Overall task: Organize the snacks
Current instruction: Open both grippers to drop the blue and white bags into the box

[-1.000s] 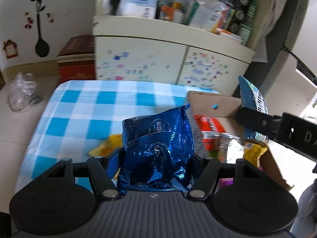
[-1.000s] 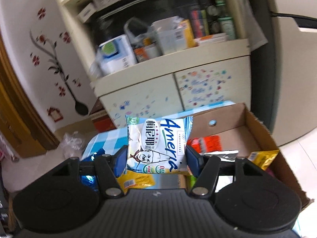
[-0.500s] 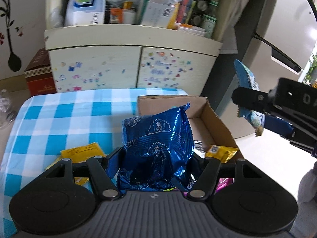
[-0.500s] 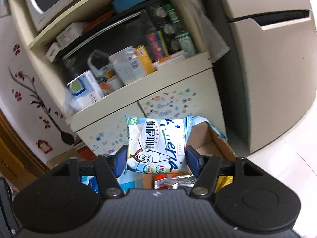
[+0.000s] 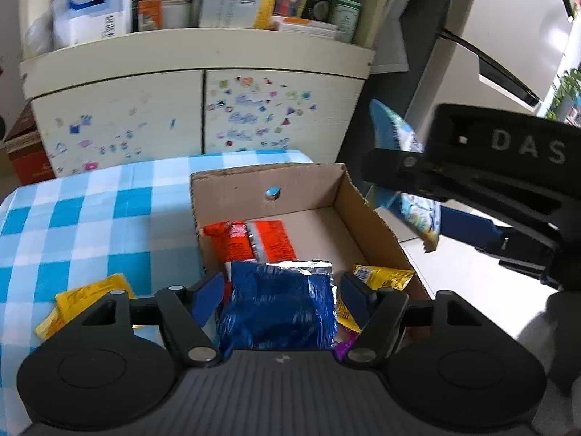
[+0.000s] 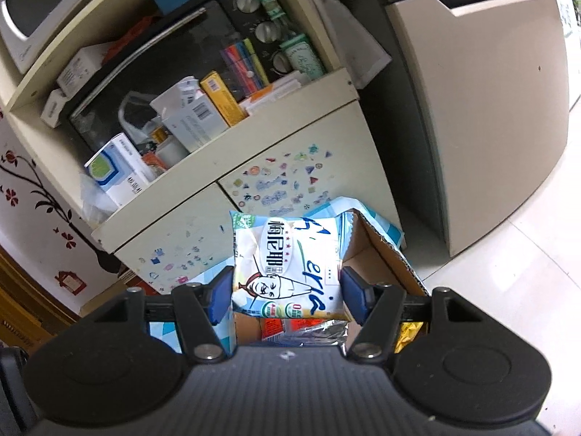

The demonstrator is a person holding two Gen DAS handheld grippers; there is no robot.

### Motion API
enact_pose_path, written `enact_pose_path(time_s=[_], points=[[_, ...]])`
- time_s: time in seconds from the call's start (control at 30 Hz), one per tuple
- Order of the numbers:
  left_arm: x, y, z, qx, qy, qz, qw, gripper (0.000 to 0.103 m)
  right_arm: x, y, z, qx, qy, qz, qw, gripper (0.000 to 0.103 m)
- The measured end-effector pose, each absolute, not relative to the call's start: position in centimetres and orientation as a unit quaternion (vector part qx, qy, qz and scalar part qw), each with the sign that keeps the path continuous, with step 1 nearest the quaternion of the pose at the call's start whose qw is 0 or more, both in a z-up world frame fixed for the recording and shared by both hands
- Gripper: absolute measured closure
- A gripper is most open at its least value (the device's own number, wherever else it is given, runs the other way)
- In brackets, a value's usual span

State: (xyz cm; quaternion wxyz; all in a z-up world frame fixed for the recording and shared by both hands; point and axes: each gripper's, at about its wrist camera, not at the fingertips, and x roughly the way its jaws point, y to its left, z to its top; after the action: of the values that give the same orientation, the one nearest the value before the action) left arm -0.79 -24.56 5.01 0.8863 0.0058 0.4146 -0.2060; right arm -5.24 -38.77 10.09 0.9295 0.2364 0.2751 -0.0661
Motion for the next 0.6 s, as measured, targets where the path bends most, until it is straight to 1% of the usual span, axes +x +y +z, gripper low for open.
enact_pose_path(time_s=[0.03, 0.07, 0.1, 0.13, 0.2, 0.33, 0.5, 0.6], points=[[-0.7, -24.7, 5.0, 0.010, 0.413, -0.204, 0.888, 0.014, -5.1, -38.9, 9.9, 0.241, 0.277, -0.069, 0.928, 0.032], [-0.7, -24.7, 5.1, 0.014, 0.409, -0.199, 0.890, 0.011, -5.0, -39.0, 9.8, 0.247, 0.277, -0.073, 0.926, 0.028], [-0.7, -24.6, 5.2, 0.017, 0.405, -0.196, 0.893, 0.006, -5.0, -39.1, 9.7, 0.254, 0.276, -0.074, 0.924, 0.027], [-0.8, -24.5, 5.3, 0.020, 0.401, -0.195, 0.895, 0.004, -5.1, -39.1, 9.8, 0.257, 0.274, -0.073, 0.924, 0.027], [-0.6, -24.3, 5.3, 0.027, 0.402, -0.194, 0.895, 0.004, -5.1, -39.0, 9.9, 0.258, 0.271, -0.070, 0.925, 0.020], [-0.3, -23.4, 5.5, 0.026, 0.406, -0.190, 0.894, 0.004, -5.3, -38.7, 10.3, 0.250, 0.259, -0.070, 0.930, 0.020], [0.3, -21.2, 6.0, -0.016, 0.418, -0.193, 0.888, 0.004, -5.2, -38.2, 10.4, 0.245, 0.258, -0.054, 0.933, 0.020], [0.6, -19.8, 6.6, -0.017, 0.416, -0.182, 0.891, 0.004, -5.1, -37.4, 10.4, 0.230, 0.258, -0.045, 0.937, 0.020]])
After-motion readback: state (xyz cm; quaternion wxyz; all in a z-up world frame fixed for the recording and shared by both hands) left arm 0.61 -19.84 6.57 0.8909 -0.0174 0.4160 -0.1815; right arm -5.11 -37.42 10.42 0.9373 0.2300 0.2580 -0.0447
